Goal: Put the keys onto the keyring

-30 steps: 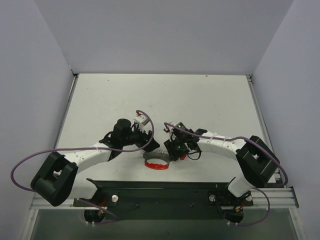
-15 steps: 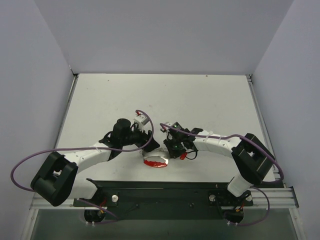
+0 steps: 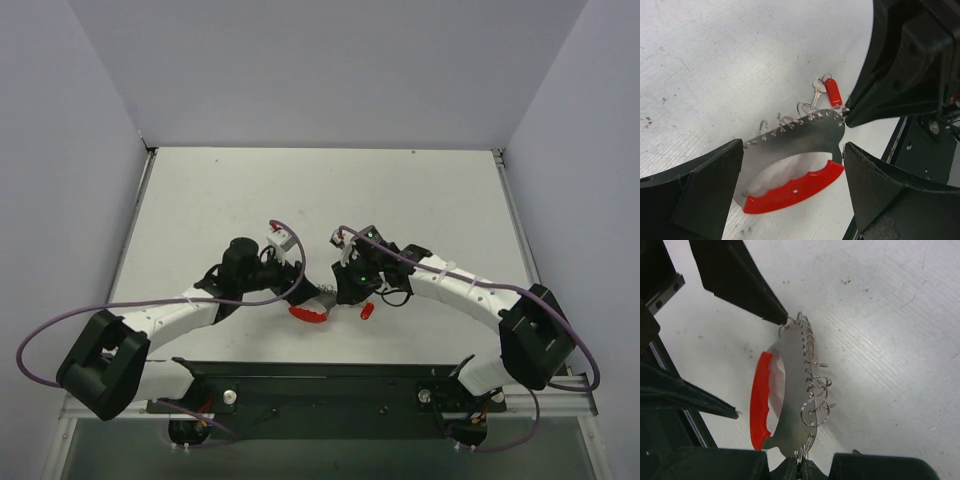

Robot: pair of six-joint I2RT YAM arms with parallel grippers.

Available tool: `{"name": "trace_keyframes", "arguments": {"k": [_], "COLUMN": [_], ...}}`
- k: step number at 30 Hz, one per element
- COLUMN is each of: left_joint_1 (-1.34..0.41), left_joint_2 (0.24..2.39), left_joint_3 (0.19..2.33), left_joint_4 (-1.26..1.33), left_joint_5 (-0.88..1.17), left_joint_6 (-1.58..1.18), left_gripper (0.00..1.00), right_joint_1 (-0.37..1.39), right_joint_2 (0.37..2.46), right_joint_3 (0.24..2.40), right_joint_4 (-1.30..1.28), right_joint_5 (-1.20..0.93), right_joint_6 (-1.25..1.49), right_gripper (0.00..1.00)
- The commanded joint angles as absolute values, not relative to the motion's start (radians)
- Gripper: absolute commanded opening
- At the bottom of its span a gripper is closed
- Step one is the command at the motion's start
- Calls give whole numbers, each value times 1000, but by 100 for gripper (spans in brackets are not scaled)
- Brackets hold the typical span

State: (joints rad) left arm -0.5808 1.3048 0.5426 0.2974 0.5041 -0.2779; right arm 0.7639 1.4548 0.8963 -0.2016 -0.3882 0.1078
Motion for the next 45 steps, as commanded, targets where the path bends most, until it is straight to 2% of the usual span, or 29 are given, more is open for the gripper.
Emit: {"name": "trace_keyframes", "arguments": {"k": [1, 8, 12, 24, 26, 27, 29, 30, 34, 38, 45], "left_joint_1": [-577, -580, -580, -580, -580, -580, -580, -580, -580, -580, -580], "left_joint_2": [1194, 1065, 1029, 1175, 1186, 1186, 1193, 1195, 1200, 1206, 1216], "left_joint_3": [519, 505, 503, 495, 497, 499, 505, 505, 497, 491, 492], "left_joint_4": [394, 387, 338, 405, 408, 410, 391, 388, 385, 394, 397], "left_joint_5": [557, 577, 523, 503, 497, 495, 495, 495, 492, 495, 499], "left_joint_6": [-301, -305, -298, -308, -302, -301, -287, -284, -281, -284, -284], "left_gripper": [90, 90, 90, 86, 86, 86, 86, 86, 85, 86, 86], "right_joint_1": [713, 673, 669, 630, 627, 629, 635, 635, 634, 630, 729], "right_joint_2": [1411, 1417, 1402, 1503, 1535, 1539, 1528, 1519, 1438, 1431, 1502], "right_joint_3": [949, 946, 937, 762, 767, 769, 765, 765, 750, 762, 821], "right_joint_4": [-216, -164, -115, 18, 15, 15, 23, 25, 23, 8, -112], "right_joint_5": [-521, -595, -646, -663, -647, -646, -643, -634, -557, -525, -427], "right_joint_6": [138, 213, 225, 144, 152, 153, 160, 163, 183, 178, 132], "right_gripper": [0, 0, 0, 1, 14, 25, 34, 43, 59, 59, 52]}}
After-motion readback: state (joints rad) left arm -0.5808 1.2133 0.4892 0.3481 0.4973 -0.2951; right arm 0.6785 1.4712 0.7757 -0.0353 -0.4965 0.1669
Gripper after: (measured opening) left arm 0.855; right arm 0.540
